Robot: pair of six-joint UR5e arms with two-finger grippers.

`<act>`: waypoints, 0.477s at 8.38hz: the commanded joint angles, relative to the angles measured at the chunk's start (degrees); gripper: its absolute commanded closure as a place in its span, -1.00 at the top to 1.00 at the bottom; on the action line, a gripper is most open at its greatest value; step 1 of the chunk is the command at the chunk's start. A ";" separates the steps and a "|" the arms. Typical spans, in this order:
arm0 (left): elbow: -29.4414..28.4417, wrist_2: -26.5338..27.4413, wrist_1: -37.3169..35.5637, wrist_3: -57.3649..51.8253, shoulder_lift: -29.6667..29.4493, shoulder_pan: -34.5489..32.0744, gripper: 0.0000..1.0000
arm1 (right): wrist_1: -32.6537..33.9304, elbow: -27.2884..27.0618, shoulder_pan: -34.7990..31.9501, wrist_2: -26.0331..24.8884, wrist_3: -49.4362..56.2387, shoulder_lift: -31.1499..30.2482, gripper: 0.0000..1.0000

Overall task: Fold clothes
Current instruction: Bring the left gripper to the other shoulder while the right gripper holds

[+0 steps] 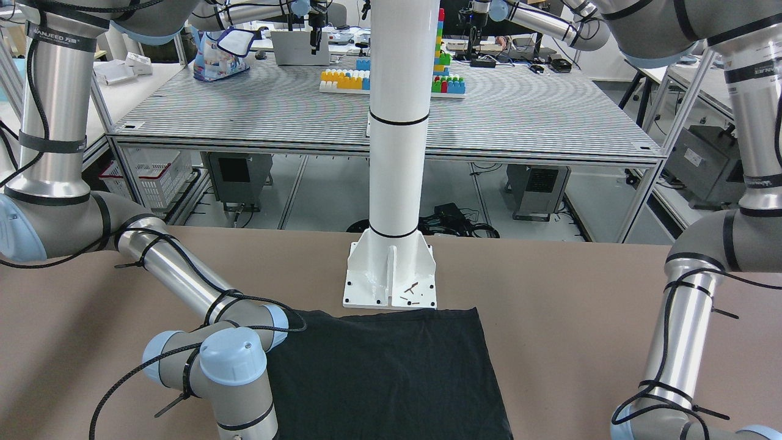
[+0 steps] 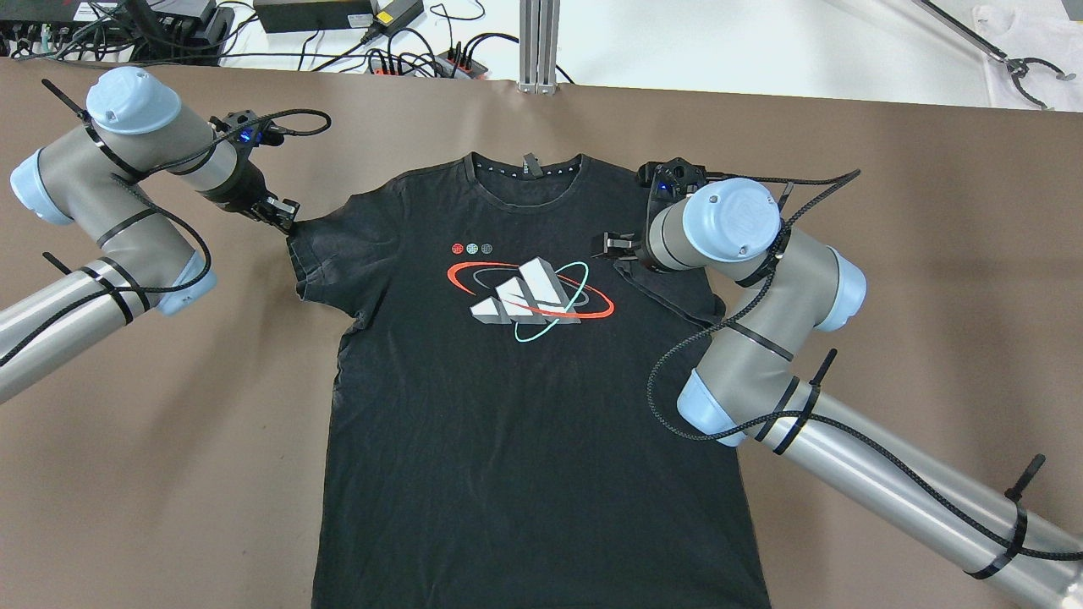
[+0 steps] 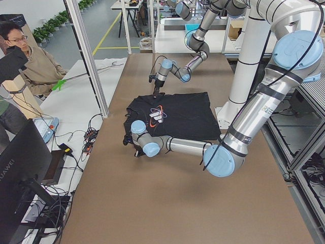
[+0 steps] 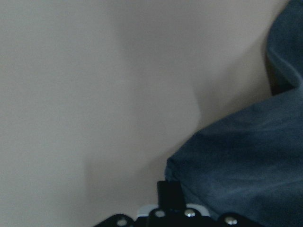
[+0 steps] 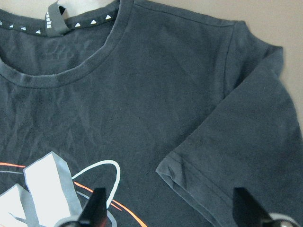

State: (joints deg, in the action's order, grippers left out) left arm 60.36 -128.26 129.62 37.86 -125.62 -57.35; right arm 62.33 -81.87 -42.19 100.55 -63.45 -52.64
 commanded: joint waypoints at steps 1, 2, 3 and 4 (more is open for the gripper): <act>8.93 -6.72 -0.25 0.55 4.38 -2.58 -1.00 | -0.10 -0.04 0.00 0.00 0.09 -0.44 0.89; 16.73 -6.74 -0.42 1.16 10.34 -2.50 -1.00 | -0.71 -0.04 0.00 0.00 0.09 -0.79 0.89; 22.72 -6.48 -0.51 5.08 13.44 -2.24 -1.00 | -1.24 -0.04 0.00 0.00 0.09 -1.14 0.89; 24.87 -6.05 -0.51 11.99 12.34 -1.11 -1.00 | -1.25 -0.04 0.00 0.00 0.09 -1.49 0.89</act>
State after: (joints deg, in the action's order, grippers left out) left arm 77.37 -134.51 129.22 40.91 -115.75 -59.57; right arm 61.54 -81.91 -42.19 100.55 -63.37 -53.48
